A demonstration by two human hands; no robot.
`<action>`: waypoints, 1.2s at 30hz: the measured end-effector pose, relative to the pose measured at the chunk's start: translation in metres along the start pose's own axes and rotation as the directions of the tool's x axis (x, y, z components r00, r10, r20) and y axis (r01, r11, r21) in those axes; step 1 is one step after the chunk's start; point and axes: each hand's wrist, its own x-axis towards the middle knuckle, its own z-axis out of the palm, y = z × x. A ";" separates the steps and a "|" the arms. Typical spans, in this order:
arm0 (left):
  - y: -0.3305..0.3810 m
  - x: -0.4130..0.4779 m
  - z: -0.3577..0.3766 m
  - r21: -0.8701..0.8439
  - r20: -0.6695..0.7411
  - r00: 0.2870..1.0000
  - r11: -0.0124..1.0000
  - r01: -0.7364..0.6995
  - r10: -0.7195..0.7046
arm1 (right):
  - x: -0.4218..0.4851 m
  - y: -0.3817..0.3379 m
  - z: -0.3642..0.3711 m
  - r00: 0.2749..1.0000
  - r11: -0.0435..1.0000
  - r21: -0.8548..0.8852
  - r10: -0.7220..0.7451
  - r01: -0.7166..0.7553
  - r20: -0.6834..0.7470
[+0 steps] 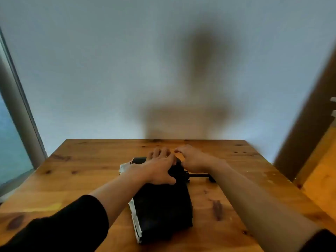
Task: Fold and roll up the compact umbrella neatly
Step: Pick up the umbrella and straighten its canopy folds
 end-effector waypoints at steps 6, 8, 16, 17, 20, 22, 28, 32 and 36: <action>0.005 0.010 0.014 0.095 0.045 0.999 0.995 -0.013 0.009 | -0.004 0.016 0.013 0.997 0.999 0.023 0.029 -0.030 0.068; 0.005 0.012 0.016 0.089 0.052 0.999 0.996 -0.021 0.016 | -0.004 0.019 0.017 0.996 0.999 0.034 0.022 -0.025 0.082; 0.009 0.019 0.020 0.092 0.142 0.989 0.995 0.026 -0.039 | -0.002 0.030 0.028 0.992 1.000 0.000 0.014 -0.014 0.126; 0.009 0.019 0.020 0.099 0.152 0.987 0.995 0.031 -0.046 | -0.001 0.031 0.030 0.992 1.000 -0.016 0.012 -0.010 0.122; 0.008 0.022 0.023 0.097 0.160 0.986 0.995 0.036 -0.052 | 0.003 0.036 0.037 0.994 0.998 -0.059 0.007 0.000 0.113; 0.007 0.023 0.024 0.100 0.162 0.985 0.994 0.038 -0.054 | 0.005 0.039 0.042 0.995 0.989 -0.145 0.005 0.009 0.097; 0.004 0.024 0.029 0.092 0.136 0.990 0.995 0.032 -0.045 | 0.013 0.044 0.056 0.999 0.955 -0.297 -0.011 0.020 0.032; 0.002 0.025 0.031 0.111 0.112 0.993 0.993 0.034 -0.047 | 0.016 0.045 0.062 1.000 0.952 -0.304 -0.021 0.027 0.021; 0.002 0.024 0.030 0.196 0.065 0.997 0.980 0.037 -0.051 | 0.016 0.043 0.060 0.999 0.945 -0.325 -0.036 0.042 0.024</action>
